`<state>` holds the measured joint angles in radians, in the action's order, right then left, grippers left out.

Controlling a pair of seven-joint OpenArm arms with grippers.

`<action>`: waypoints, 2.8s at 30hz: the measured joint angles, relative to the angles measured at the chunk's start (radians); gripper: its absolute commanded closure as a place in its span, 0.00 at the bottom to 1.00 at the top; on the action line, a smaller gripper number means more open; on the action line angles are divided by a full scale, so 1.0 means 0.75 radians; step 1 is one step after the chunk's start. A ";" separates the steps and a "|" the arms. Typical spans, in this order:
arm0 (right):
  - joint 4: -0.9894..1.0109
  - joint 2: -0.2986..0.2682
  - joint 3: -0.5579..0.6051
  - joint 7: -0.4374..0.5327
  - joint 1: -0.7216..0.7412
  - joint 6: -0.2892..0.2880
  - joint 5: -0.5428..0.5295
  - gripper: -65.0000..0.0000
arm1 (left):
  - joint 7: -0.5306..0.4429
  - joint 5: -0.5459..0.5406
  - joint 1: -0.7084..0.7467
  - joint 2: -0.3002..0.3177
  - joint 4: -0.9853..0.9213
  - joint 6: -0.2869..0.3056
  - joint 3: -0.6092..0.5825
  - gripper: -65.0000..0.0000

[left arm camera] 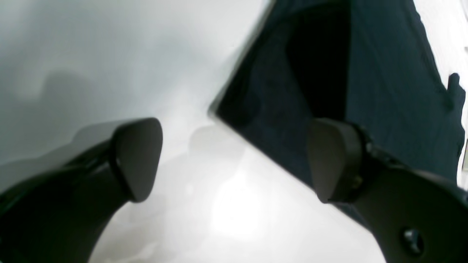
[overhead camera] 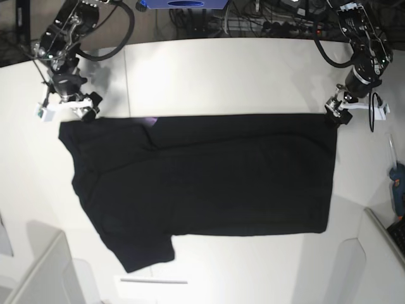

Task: Fold the T-shirt properly
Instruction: 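Lift the shoulder edge with both grippers and fold it over, then drag the folded shirt toward the robot with both grippers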

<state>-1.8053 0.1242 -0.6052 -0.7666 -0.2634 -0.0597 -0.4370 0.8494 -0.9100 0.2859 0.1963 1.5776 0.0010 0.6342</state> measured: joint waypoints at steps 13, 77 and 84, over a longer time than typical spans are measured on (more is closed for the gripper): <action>0.284 -0.025 -0.144 0.020 0.210 -0.002 -0.003 0.34 | -0.023 -0.008 -0.082 0.008 -0.104 0.100 0.000 0.08; 0.195 -0.037 -0.151 0.143 0.038 -0.011 -0.004 1.00 | 0.027 0.016 0.110 0.030 0.022 0.070 -0.098 1.00; 0.111 -0.033 -0.151 0.137 -0.068 -0.011 -0.003 1.00 | 0.035 0.021 0.200 0.030 0.113 0.069 -0.098 1.00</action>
<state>-1.7222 0.0998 -0.7181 -0.6636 -0.3145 -0.0677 -0.4393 0.8753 -0.8944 0.4358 0.2184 1.6627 0.0528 0.5610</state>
